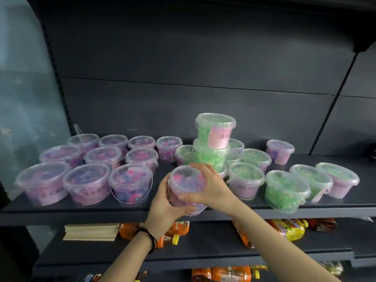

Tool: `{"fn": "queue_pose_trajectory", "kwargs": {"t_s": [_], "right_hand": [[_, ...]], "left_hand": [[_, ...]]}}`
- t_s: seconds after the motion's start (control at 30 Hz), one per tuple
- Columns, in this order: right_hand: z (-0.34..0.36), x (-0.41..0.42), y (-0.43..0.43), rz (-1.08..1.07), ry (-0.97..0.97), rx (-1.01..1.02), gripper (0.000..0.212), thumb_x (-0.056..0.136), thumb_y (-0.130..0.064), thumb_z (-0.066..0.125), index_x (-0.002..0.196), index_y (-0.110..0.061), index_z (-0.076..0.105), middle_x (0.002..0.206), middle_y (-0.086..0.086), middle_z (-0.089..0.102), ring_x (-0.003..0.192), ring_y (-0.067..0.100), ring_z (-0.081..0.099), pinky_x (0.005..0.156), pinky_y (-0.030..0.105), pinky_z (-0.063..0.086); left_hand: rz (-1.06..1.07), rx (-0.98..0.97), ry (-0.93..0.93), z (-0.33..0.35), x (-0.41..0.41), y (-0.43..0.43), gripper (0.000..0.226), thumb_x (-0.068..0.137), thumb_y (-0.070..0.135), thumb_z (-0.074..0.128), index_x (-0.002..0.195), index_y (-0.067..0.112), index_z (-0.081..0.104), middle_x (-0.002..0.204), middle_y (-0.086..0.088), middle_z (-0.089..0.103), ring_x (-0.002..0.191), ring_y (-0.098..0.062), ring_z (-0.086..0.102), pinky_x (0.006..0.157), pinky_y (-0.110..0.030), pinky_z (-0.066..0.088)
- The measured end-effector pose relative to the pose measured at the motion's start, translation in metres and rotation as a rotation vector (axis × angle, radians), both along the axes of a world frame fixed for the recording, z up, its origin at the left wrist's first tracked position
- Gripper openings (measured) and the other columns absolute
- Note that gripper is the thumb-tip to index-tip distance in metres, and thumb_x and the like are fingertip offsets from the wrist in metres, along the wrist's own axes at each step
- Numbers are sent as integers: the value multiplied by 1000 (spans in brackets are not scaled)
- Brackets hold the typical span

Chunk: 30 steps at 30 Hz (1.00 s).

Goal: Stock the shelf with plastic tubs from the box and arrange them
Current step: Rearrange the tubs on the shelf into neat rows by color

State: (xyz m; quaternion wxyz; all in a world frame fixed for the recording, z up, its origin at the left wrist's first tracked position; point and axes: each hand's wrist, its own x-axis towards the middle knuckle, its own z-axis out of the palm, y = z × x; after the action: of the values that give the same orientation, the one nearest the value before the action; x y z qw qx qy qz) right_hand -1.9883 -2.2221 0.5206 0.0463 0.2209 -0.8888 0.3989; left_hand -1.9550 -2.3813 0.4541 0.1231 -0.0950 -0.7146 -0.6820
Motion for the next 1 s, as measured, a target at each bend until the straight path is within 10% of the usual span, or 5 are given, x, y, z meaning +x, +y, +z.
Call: {"fn": "queue_pose_trajectory", "kwargs": {"t_s": [0.4, 0.67, 1.0], "right_hand": [[-62, -23, -4, -308, 202, -168, 33, 77, -28, 79, 102, -19, 60, 101, -8, 53, 94, 13, 55, 78, 23, 48], [-79, -42, -8, -619, 234, -315, 98, 61, -21, 90, 140, -5, 34, 141, 17, 29, 131, 29, 27, 105, 30, 23], [-85, -45, 0, -578, 242, -307, 81, 74, -17, 82, 140, -7, 36, 142, 15, 31, 133, 28, 29, 104, 25, 24]], "left_hand": [[445, -120, -55, -24, -40, -6, 96, 59, 24, 92, 140, 16, 43, 134, 1, 56, 125, -16, 51, 106, -35, 43], [637, -120, -172, -19, -83, 3, 88, 64, 16, 88, 137, 7, 41, 137, -13, 52, 128, -30, 48, 108, -45, 38], [686, -109, -199, -18, -118, -2, 88, 63, 14, 89, 137, 6, 41, 137, -15, 52, 127, -32, 49, 108, -42, 39]]}}
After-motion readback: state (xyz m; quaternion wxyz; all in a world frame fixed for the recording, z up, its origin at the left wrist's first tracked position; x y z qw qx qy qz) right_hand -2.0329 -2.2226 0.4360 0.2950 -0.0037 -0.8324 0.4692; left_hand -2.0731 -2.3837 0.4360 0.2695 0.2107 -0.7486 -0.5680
